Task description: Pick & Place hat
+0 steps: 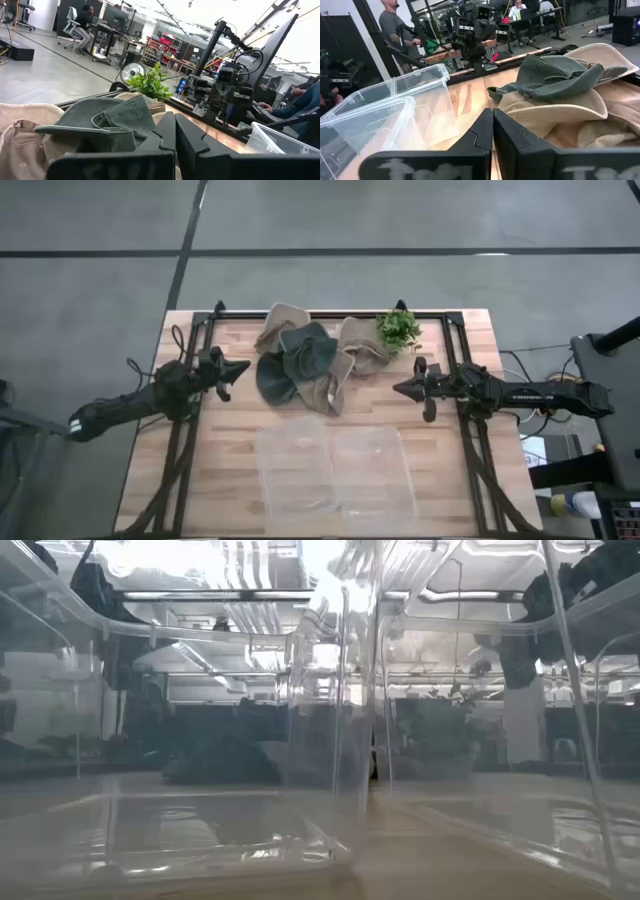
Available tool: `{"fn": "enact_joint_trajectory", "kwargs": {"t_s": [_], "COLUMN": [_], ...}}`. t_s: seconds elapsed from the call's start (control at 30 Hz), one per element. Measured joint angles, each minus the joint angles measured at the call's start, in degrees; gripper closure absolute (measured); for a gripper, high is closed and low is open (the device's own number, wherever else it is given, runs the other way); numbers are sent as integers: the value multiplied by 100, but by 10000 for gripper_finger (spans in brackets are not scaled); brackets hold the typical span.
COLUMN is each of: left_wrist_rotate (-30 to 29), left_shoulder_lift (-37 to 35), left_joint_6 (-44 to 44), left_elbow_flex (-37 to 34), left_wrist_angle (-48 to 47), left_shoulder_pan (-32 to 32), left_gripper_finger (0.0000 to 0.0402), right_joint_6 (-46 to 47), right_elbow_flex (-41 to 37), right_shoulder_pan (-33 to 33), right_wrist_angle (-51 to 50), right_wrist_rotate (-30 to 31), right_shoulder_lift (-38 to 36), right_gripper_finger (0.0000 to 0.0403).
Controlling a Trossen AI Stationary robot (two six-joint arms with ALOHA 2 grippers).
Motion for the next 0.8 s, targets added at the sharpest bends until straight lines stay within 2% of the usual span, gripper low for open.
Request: {"fn": "enact_joint_trajectory", "kwargs": {"t_s": [0.33,0.53,0.6,0.7,0.8], "left_wrist_rotate": [-1,-7,-7,-18,-45], "left_shoulder_lift": [2,2,0,1,0], "left_joint_6": [-713,-1428,-1534,-1536,-1510], "left_elbow_flex": [0,0,0,0,0], "left_wrist_angle": [159,436,526,564,634], "left_shoulder_pan": [0,2,2,2,2], "left_gripper_finger": [401,401,401,401,401], "right_joint_6": [923,2789,3136,3466,3764], "right_elbow_flex": [0,0,2,5,126], "right_shoulder_pan": [0,-2,-2,-4,-9], "right_wrist_angle": [149,500,496,481,435], "right_wrist_rotate": [43,1155,1429,1512,1611], "right_shoulder_lift": [-2,-2,-2,0,44], "right_gripper_finger": [394,394,394,391,370]}}
